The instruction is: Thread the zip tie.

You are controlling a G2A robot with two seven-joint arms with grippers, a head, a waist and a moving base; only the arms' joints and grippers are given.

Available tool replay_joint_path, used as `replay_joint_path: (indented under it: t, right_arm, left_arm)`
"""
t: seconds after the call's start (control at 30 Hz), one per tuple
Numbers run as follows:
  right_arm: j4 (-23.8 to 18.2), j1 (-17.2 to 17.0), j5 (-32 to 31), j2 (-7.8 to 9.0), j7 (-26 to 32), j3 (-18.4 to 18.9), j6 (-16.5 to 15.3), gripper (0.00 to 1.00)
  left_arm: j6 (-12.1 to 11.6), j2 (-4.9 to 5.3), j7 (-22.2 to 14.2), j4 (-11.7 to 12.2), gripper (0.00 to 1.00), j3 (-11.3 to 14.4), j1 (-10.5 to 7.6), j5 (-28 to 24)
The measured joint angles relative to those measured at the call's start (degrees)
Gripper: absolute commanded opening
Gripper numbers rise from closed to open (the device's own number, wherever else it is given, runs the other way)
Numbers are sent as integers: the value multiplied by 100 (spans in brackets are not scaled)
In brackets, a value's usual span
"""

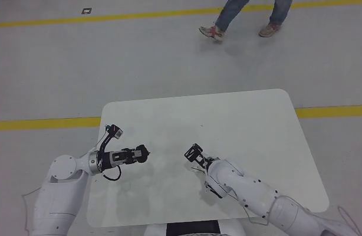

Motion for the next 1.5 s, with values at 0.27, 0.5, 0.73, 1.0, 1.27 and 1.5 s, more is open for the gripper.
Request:
replay_joint_path:
  t: [0.27,0.5,0.73,1.0,1.27,1.5]
  right_arm:
    - [-415,-411,20,101,-318,458,-237,0]
    - [-999,-1012,532,281,-984,1162,-760,0]
    - [-1605,-1778,1536,522,-2178,2179,-2006,0]
    - [-1828,-2251,2219,666,-3199,2775,-3354,0]
    - [-1826,-2246,2203,664,-3172,2768,-3169,0]
    - [-1825,-2246,2203,664,-3174,2768,-3169,0]
  left_arm:
    - [0,0,0,0,0,0,0,0]
    - [0,0,0,0,0,0,0,0]
    - [0,0,0,0,0,0,0,0]
    - [0,0,0,0,0,0,0,0]
    - [0,0,0,0,0,0,0,0]
    - [0,0,0,0,0,0,0,0]
